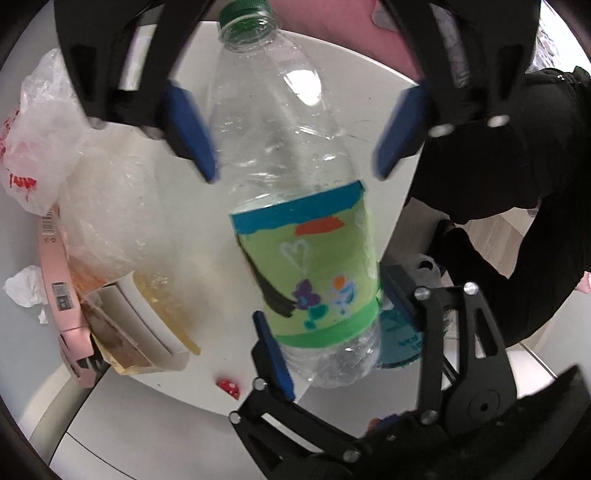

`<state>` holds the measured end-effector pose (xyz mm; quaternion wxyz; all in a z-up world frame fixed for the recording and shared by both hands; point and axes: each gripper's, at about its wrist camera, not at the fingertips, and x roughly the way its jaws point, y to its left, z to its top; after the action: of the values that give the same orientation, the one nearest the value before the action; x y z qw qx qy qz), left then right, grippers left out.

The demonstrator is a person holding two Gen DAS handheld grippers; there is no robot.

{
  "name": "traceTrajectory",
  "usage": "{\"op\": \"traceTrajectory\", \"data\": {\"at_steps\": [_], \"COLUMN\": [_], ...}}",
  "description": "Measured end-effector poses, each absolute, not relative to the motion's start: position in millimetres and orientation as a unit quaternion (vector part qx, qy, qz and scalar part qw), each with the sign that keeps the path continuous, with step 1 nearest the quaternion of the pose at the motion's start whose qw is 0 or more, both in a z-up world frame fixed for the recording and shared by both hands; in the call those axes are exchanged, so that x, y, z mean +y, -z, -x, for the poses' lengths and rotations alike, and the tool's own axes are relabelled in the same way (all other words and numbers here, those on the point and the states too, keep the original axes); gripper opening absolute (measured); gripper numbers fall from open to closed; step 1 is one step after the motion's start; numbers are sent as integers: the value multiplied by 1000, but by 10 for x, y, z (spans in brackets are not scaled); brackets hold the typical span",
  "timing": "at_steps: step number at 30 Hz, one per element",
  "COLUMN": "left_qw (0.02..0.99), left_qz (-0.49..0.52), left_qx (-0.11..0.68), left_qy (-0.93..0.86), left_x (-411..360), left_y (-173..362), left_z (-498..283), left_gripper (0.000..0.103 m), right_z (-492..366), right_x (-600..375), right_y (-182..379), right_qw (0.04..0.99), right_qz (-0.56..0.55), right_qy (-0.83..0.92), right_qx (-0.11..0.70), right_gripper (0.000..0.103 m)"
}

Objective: Collect trash
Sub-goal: 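Lower the left gripper over the green-labelled water bottle and close on it, then lift the bottle with the left gripper and carry it over the trash bin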

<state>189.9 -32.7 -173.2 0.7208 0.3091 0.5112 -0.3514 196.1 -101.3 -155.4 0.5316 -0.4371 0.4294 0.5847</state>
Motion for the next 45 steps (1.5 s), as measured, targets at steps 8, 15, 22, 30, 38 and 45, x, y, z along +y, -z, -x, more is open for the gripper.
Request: {"op": "traceTrajectory", "data": {"at_steps": [8,15,22,30,38,45], "left_qw": [731,751,776,796,810,816], "left_qz": [-308,-314,-310,-298,-272,-240], "left_qx": [501,484,474,477,496,515], "left_qy": [346,320,278,223,157,108], "left_x": [-310,-260,-86,251,708,1061], "left_y": [1633,1333,992,793,733,829], "left_z": [-1764,-1450,-1038,-407,284,859], "left_gripper": [68,68,68,68,68,68], "right_z": [-1976,-1792,-1519,-1031,-522,-109], "right_x": [-1057,-1068,-932,-502,64,525], "right_y": [1437,1128,797,568,508,592], "right_qw": [536,544,539,515,474,435], "right_qz": [442,454,478,501,520,531], "right_qy": [-586,-591,-603,-631,-667,-694], "right_qx": [418,386,344,291,245,217], "right_gripper": [68,68,68,68,68,68]}}
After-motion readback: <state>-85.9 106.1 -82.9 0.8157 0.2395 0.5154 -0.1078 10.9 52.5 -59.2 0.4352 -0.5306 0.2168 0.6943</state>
